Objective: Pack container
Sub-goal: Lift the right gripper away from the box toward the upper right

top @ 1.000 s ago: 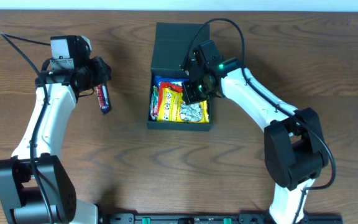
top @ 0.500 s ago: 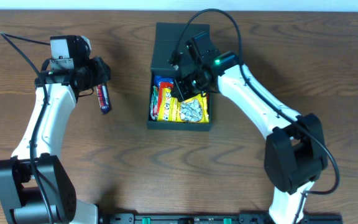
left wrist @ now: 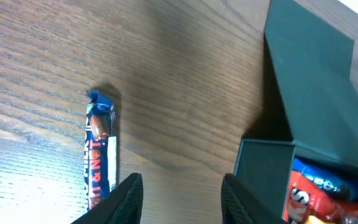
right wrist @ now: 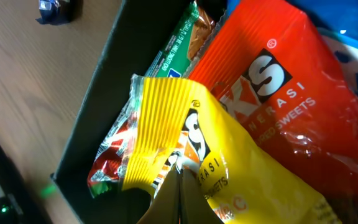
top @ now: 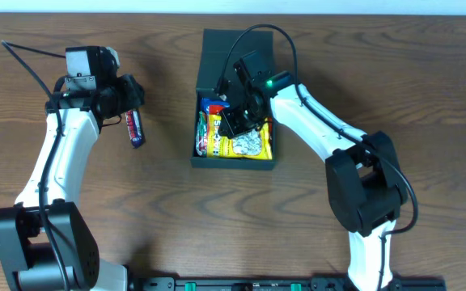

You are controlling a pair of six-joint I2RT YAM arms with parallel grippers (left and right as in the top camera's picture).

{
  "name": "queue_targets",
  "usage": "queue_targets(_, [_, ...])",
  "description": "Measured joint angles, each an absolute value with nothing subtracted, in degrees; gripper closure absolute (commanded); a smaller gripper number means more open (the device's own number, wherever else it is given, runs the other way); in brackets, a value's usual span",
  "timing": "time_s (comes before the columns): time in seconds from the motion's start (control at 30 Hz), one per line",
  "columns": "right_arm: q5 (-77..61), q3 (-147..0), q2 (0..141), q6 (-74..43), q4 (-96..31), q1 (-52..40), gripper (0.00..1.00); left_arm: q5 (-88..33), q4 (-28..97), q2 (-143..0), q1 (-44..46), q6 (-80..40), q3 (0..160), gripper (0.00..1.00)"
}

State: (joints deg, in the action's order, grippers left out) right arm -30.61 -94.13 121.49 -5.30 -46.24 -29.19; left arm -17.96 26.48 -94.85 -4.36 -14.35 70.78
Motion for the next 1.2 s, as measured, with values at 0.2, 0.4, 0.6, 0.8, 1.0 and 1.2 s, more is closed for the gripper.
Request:
queue_targets(0.2, [-30.3,-103.4,119.2,-5.1,-51.2,-27.2,0.99,-15.7,26.9,-94.9,-4.4,-9.9,70.8,0.48])
queue_targets(0.4, [-28.1,-106.4,110.0,-4.8,-52.1,-20.7,0.33,-13.0,26.8,-97.1,-4.3,-3.8,70.8,0.34])
queue_targets(0.6, [-26.9,-107.0,108.4,-4.5,-55.4,-15.5,0.27,-11.8,25.9,-104.4,-3.9,1.6,70.7,0.32])
queue_targets(0.8, [-26.7,-106.9,108.7,-4.5,-58.0,-14.5,0.28,-9.8,24.9,-108.7,-3.9,1.8,70.7,0.35])
queue_targets(1.0, [-26.5,-106.9,108.7,-4.5,-58.8,-14.0,0.29,-7.4,24.6,-110.9,-3.9,1.7,70.7,0.43])
queue_targets(1.2, [-26.3,-106.9,108.7,-4.5,-59.0,-14.0,0.29,-6.6,24.1,-113.5,-3.9,1.0,70.7,0.67])
